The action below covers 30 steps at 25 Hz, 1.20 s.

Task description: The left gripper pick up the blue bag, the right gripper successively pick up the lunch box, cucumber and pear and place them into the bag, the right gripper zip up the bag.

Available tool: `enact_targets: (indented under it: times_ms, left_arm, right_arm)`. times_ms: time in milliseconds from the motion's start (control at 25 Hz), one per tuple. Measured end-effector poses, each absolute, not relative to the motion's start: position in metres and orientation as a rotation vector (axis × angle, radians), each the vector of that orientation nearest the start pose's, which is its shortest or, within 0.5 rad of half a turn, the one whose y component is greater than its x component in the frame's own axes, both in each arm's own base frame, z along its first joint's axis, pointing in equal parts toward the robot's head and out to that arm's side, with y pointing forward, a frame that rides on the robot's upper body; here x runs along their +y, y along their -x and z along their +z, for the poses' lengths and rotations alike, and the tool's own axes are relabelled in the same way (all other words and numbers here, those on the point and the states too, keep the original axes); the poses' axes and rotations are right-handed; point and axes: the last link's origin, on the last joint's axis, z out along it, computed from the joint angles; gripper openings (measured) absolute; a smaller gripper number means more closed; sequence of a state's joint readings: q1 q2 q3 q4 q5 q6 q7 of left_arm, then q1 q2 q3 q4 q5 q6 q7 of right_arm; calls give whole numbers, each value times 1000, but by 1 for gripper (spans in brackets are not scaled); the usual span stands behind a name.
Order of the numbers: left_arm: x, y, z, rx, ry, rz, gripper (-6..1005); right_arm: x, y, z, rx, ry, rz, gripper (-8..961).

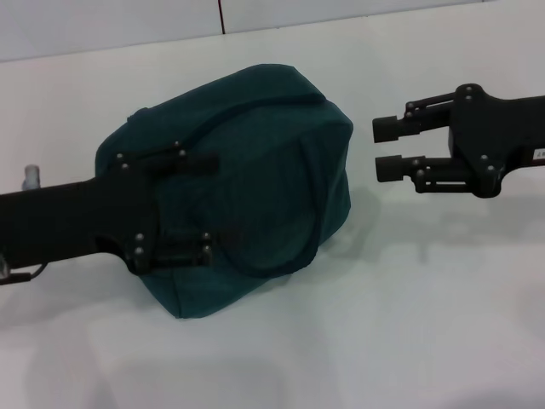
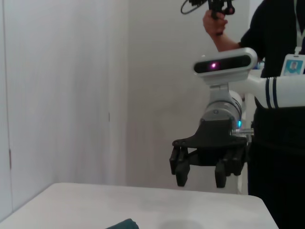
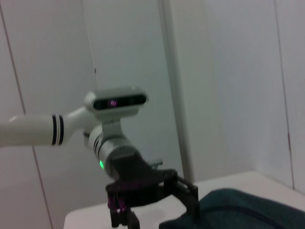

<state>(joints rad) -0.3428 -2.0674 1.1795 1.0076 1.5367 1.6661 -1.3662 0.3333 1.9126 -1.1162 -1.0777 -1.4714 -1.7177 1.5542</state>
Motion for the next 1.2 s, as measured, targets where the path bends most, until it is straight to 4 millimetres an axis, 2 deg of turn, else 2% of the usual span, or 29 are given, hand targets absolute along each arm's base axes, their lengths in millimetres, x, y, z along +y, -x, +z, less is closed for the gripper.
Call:
enact_targets:
  times_ms: [200,400,720,1200]
  left_arm:
    - [297,189,17,-111,2849,-935,829]
    - [302,193,26,-121,2786,-900,829]
    - [311,201,30,-165,2751,-800,829]
    - [316,202,33,-169,2737,-772,829]
  right_arm:
    - [305,-202,85,207,2857,801,440]
    - [308,-198,91,195,2827,754,440]
    - [318,-197,98,247,2809,670,440]
    - [321,-195,98,248,2810,647,440]
